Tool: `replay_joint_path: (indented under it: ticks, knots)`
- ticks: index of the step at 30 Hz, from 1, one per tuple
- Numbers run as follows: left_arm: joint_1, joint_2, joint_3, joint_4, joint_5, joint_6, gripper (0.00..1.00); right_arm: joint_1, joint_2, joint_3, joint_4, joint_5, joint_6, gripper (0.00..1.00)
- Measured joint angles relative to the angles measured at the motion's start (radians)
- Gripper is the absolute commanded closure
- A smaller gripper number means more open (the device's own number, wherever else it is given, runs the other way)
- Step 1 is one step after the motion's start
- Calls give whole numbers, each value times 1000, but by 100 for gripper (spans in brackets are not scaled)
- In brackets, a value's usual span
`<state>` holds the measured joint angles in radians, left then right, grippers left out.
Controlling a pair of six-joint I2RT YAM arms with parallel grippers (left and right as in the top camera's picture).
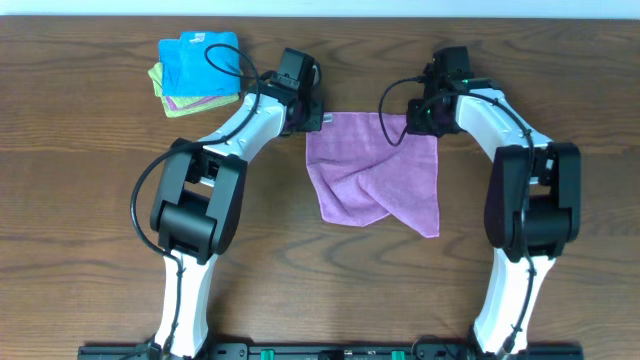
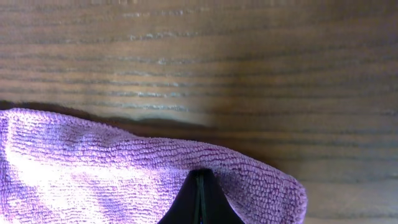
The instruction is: Fold the cloth
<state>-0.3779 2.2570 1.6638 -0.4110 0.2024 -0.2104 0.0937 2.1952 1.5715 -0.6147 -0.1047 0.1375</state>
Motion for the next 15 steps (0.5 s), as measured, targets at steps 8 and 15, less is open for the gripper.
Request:
replay_joint_path:
  ticks: [8, 15]
  knots:
    - [-2, 0, 6, 4, 24, 0, 94, 0, 7, 24, 29, 5, -16, 99]
    - [-5, 0, 56, -17, 68, 0, 95, 0, 7, 66, 17, 15, -21, 99]
